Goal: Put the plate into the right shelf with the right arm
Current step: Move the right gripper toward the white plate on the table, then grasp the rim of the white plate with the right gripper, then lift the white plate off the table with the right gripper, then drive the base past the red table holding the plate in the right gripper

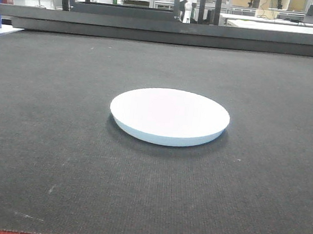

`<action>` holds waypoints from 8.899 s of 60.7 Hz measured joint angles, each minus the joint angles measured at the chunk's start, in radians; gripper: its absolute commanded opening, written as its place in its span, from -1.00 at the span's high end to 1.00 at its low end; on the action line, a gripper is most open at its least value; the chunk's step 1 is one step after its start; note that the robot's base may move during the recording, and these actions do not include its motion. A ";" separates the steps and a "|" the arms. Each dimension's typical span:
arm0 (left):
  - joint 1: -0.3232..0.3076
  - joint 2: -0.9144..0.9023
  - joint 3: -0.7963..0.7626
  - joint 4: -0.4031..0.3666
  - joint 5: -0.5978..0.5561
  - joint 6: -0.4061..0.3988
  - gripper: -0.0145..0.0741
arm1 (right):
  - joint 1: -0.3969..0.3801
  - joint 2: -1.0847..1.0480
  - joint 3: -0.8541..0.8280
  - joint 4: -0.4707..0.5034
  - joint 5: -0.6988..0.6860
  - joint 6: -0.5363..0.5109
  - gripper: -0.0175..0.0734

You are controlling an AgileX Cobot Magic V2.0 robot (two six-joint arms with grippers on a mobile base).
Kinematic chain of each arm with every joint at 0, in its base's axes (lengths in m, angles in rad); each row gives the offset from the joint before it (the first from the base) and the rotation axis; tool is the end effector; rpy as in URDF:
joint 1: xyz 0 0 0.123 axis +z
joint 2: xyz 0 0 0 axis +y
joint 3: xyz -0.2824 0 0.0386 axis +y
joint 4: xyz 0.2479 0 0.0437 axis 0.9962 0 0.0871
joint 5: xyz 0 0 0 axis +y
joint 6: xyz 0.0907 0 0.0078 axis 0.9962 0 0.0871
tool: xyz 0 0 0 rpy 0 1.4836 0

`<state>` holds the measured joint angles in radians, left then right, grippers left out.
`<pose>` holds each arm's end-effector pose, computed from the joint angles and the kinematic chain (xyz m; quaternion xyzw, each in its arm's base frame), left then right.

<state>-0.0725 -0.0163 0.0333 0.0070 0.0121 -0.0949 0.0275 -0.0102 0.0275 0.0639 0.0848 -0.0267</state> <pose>0.0564 -0.0041 0.2016 -0.0053 0.6863 -0.0582 0.7250 0.0568 0.0021 0.1967 0.0015 0.7123 0.0245 0.7015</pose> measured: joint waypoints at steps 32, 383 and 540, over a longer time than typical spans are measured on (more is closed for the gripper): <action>0.000 0.000 0.000 0.000 0.000 0.000 0.78 | 0.000 0.000 0.000 0.000 0.000 0.000 0.51; 0.000 0.000 0.000 0.000 0.000 0.000 0.78 | 0.432 0.301 -0.632 -0.351 0.230 0.357 0.50; 0.000 0.000 0.000 0.000 0.000 0.000 0.78 | 0.432 0.297 -0.632 -0.355 0.230 0.357 0.50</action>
<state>-0.0725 -0.0163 0.0333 0.0070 0.0121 -0.0949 0.4597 0.2869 -0.6044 -0.2908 0.3146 0.3306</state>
